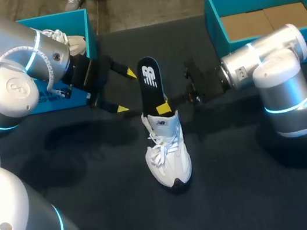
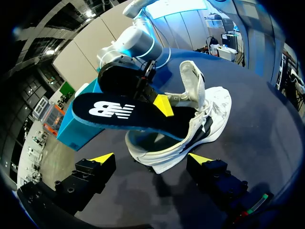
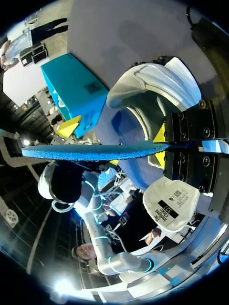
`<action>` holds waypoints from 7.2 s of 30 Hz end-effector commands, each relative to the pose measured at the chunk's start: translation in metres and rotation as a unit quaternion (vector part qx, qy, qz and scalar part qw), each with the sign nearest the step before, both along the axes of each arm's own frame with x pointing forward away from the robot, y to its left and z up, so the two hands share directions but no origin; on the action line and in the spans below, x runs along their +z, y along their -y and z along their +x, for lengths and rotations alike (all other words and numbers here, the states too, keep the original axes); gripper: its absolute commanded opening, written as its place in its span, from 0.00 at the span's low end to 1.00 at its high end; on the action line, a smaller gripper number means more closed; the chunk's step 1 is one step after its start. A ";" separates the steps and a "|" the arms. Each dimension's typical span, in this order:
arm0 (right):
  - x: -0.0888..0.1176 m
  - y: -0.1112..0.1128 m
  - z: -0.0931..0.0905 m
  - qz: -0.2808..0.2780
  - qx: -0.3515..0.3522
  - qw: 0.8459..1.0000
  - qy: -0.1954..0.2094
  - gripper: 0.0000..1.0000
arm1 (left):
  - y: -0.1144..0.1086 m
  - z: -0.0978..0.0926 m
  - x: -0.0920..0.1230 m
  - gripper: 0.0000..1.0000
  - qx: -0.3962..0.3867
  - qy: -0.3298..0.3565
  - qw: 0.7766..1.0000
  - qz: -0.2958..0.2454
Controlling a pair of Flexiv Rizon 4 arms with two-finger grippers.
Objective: Take the shoe out of the shoebox, open the shoe tongue, remove and reinsert the insole, then place the shoe into the shoebox
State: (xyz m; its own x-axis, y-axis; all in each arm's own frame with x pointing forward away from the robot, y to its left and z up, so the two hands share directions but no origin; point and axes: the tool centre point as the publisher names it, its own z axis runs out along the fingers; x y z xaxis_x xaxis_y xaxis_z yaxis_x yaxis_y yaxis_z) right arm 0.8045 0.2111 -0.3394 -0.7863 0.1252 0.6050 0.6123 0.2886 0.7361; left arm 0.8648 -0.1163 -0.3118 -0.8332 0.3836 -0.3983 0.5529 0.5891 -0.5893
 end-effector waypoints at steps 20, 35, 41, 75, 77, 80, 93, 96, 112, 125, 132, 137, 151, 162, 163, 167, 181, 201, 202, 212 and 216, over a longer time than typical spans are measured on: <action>0.011 -0.009 0.034 -0.008 0.048 0.998 0.025 0.15 | 0.000 0.000 0.000 1.00 0.000 0.001 1.000 0.001; -0.006 -0.004 0.014 -0.013 0.061 0.998 -0.022 0.00 | 0.000 0.000 0.000 1.00 0.000 0.001 1.000 0.001; -0.008 -0.004 0.005 -0.019 0.067 0.997 -0.035 0.00 | 0.000 0.000 0.000 1.00 0.000 0.001 1.000 0.001; 0.011 -0.006 0.039 -0.046 0.091 0.995 0.008 0.17 | 0.000 0.000 0.000 1.00 0.000 0.001 1.000 0.001; 0.010 -0.006 0.041 -0.046 0.096 0.994 0.006 0.05 | 0.000 0.000 0.000 1.00 0.000 0.001 1.000 0.001; 0.009 -0.005 0.040 -0.046 0.097 0.994 0.002 0.00 | 0.000 0.000 0.000 1.00 0.000 0.001 1.000 0.001; -0.002 -0.005 0.010 -0.056 0.109 0.992 -0.040 0.00 | 0.000 0.000 0.000 1.00 0.000 0.001 1.000 0.001; -0.005 -0.005 0.004 -0.062 0.111 0.991 -0.047 0.00 | 0.000 0.000 0.000 1.00 0.000 0.001 1.000 0.001; 0.013 -0.001 0.008 -0.087 0.094 0.992 -0.021 0.38 | 0.000 0.000 0.000 1.00 0.000 0.001 1.000 0.001; 0.005 -0.010 0.030 -0.082 0.113 0.990 -0.015 0.25 | 0.000 0.000 0.000 1.00 0.000 0.001 1.000 0.001; -0.002 -0.008 0.028 -0.084 0.109 0.990 -0.037 0.00 | 0.000 0.000 0.000 1.00 0.000 0.001 1.000 0.001; -0.006 -0.006 0.021 -0.089 0.117 0.987 -0.064 0.00 | 0.000 0.000 0.000 1.00 0.000 0.001 1.000 0.001; -0.015 -0.005 -0.004 -0.105 0.133 0.979 -0.112 0.00 | 0.000 0.000 0.000 1.00 0.000 0.001 1.000 0.001; -0.002 -0.008 0.000 -0.115 0.121 0.982 -0.085 0.31 | 0.000 0.000 0.000 1.00 0.000 0.001 1.000 0.001; 0.001 -0.009 0.000 -0.116 0.119 0.983 -0.081 0.31 | 0.000 0.000 0.000 1.00 0.000 0.001 1.000 0.001; 0.008 -0.009 0.002 -0.120 0.113 0.984 -0.067 0.33 | 0.000 0.000 0.000 1.00 0.000 0.001 1.000 0.001; 0.026 -0.010 0.030 -0.127 0.108 0.986 -0.018 0.39 | 0.000 0.000 0.000 1.00 0.000 0.001 1.000 0.001; 0.024 -0.024 0.057 -0.142 0.136 0.981 -0.003 0.00 | 0.000 0.000 0.000 1.00 0.000 0.001 1.000 0.001; 0.024 -0.024 0.058 -0.141 0.135 0.981 -0.002 0.00 | 0.000 0.000 0.000 1.00 0.000 0.001 1.000 0.001; 0.028 -0.017 0.058 -0.144 0.123 0.982 0.007 0.60 | 0.000 0.000 0.000 1.00 0.000 0.001 1.000 0.001; 0.033 -0.016 0.060 -0.144 0.116 0.983 0.013 0.60 | 0.000 0.000 0.000 1.00 0.000 0.001 1.000 0.001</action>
State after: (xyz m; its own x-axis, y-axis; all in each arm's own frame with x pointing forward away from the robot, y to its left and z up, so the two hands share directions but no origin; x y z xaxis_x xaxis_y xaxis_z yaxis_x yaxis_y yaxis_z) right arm 0.8674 0.2296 -0.3081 -0.8258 0.0960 0.5557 0.4867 0.6190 0.6164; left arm 0.8648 -0.1163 -0.3118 -0.8332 0.3836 -0.3983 0.5529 0.5891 -0.5892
